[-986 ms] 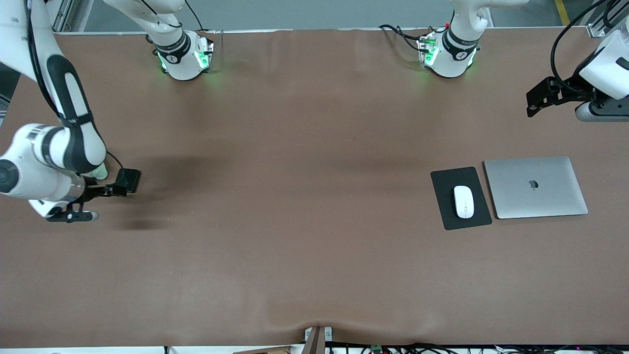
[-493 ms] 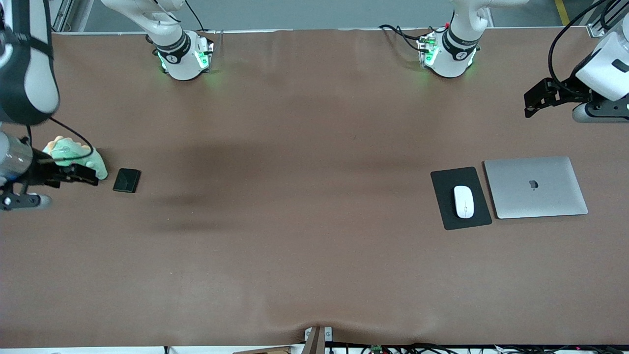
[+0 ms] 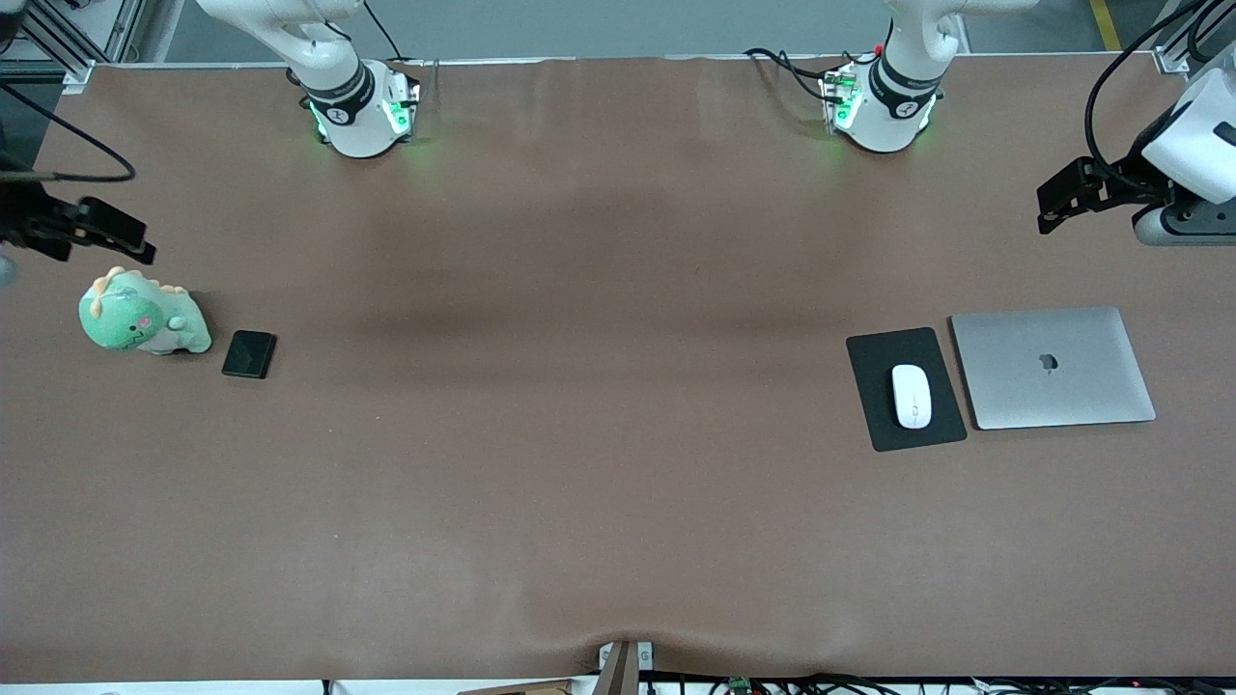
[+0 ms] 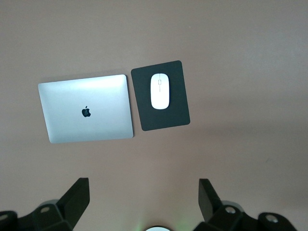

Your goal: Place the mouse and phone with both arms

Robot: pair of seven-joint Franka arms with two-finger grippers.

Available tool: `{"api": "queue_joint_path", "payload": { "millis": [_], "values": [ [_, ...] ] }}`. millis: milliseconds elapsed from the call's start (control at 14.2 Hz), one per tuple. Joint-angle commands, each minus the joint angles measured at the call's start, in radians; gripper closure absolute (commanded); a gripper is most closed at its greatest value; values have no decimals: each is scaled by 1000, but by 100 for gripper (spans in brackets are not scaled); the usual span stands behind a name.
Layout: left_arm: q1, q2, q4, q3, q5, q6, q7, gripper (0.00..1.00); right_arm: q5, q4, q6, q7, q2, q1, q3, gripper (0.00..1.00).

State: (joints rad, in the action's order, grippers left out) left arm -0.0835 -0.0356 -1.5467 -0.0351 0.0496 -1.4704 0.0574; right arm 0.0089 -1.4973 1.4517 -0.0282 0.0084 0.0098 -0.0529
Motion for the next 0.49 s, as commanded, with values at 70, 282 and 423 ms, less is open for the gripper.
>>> {"api": "queue_joint_path", "payload": {
  "millis": [70, 282, 423],
  "values": [
    [21, -13, 0, -3, -7, 19, -19, 0, 16, 25, -95, -27, -5, -14, 5, 0],
    [21, -15, 2, -3, -7, 19, -18, 0, 19, 11, -77, -45, -22, -14, 2, 0],
    [22, -15, 0, -3, -7, 19, -22, 0, 17, -1, -63, -39, -25, -5, -1, 0]
  ]
}}
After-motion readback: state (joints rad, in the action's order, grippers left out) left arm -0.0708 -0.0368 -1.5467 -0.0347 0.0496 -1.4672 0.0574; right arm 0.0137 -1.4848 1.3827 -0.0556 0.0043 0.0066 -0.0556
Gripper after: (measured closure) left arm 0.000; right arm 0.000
